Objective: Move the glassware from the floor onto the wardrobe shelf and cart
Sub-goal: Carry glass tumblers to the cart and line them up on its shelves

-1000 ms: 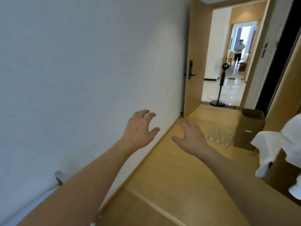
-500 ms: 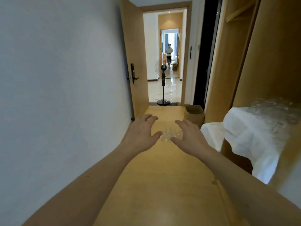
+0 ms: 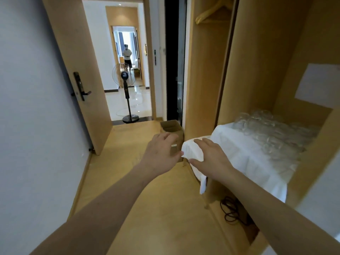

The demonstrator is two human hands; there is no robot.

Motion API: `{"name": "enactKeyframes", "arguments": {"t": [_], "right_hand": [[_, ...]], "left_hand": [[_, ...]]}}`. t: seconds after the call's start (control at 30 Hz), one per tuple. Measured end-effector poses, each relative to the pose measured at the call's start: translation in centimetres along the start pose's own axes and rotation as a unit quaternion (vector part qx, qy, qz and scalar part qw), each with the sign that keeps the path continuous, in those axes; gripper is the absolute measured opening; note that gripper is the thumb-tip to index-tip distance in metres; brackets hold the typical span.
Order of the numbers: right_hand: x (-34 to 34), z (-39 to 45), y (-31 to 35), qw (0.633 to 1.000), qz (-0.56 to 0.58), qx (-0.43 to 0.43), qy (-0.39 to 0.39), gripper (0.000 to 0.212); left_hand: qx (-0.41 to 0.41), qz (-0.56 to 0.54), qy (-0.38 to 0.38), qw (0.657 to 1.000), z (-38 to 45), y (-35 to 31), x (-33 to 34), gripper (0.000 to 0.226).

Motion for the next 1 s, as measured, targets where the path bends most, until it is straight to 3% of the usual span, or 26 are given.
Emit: {"name": "enactKeyframes", "arguments": {"t": [0.27, 0.57, 0.87, 1.0], "right_hand": [[-1.8, 9.2, -11.5, 0.996, -0.007, 0.068, -0.049, 0.073], [-6.6, 17.5, -24.8, 0.984, -0.026, 0.156, -0.078, 0.072], [-8.6, 20.1, -35.2, 0.961, -0.032, 0.249, -0.118, 0.065], [-8.9, 20.8, -40.0, 0.939, -0.049, 0.316, -0.129, 0.079]], "left_hand": [[0.071, 0.018, 0.02, 0.997, 15.2, -4.3, 7.6, 0.059], [0.164, 0.012, 0.052, 0.985, 30.1, -13.4, 14.3, 0.06], [0.273, -0.035, 0.126, 0.953, 39.7, -21.1, 22.5, 0.049], [0.342, -0.063, 0.151, 0.926, 43.4, -24.8, 25.5, 0.05]]}}
Point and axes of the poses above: each hand's wrist, its own z-axis towards the middle knuckle, its own x-axis out of the palm, y = z × x, the point moved 6 cm from there along z, towards the middle knuckle, and after that the axes turned 9 degrees about -x, right-handed, at the moved point
